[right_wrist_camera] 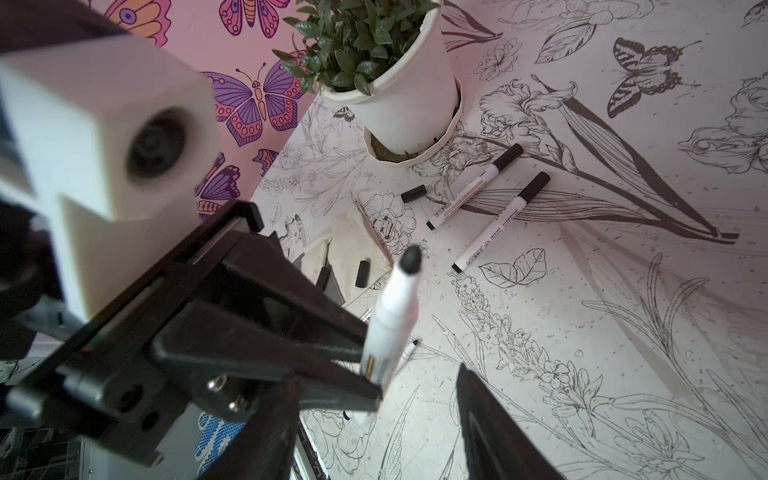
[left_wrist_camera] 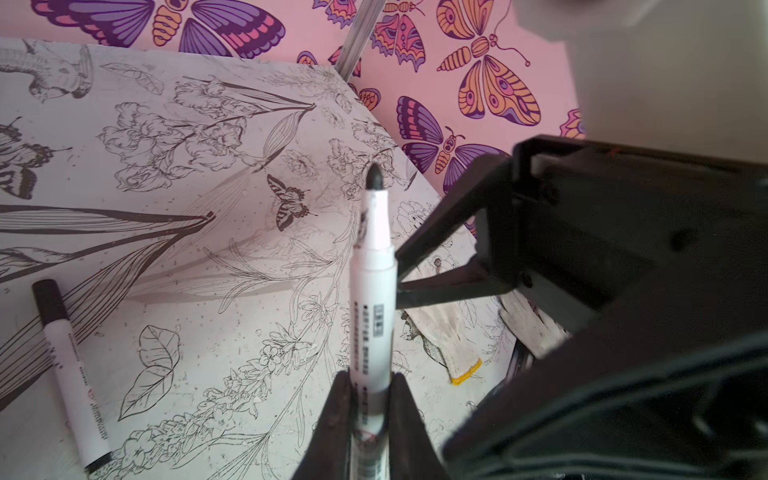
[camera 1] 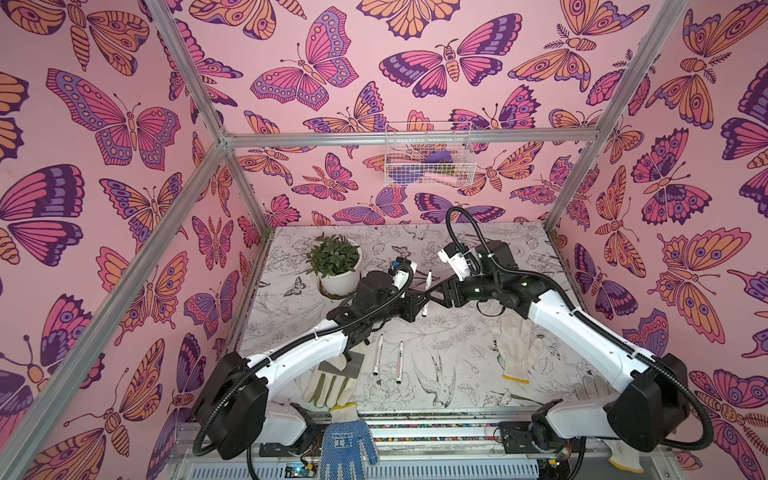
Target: Insert the pens into the pen caps
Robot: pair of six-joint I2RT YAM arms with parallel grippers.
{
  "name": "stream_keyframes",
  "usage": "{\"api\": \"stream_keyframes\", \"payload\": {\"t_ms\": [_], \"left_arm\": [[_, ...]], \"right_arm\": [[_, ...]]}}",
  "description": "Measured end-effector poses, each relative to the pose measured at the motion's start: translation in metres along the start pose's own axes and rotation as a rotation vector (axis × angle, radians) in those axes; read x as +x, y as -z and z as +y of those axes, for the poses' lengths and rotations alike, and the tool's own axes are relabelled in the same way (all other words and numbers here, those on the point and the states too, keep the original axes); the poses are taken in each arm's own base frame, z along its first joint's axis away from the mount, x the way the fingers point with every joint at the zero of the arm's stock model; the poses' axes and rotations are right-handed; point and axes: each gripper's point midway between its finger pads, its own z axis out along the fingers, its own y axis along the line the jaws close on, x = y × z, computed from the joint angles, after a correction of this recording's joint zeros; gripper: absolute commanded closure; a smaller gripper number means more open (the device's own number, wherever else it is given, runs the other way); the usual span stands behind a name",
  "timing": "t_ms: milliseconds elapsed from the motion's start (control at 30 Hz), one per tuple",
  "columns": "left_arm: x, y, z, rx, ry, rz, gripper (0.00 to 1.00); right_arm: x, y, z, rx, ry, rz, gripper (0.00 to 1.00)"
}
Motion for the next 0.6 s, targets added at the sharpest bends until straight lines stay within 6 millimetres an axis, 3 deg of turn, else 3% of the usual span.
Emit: {"api": "stream_keyframes", "payload": {"t_ms": [133,333,500,600], "left_arm": [[-0.001,0.001,0.003,-0.005,-0.003,-0.003,1.0],[-0.001,-0.001,-0.015,0.068,-0.027,0.018,1.0],[-0.002,-0.003,-0.018,0.086,-0.035,0.017,1.0],[-0.004,-0.004,-0.018,0.082,-0.038,0.011,0.96]], "right_arm": [[-0.007,-0.004,0.003,-0.023,-0.014,-0.011,0.59],[-0.02,-0.01,0.003,-0.037,-0.025,-0.045,0.6],[-0.025,-0.011,0.003,-0.046,-0.041,-0.062,0.87],[-0.026,-0.011,0.003,-0.047,-0.052,-0.068,0.95]]}}
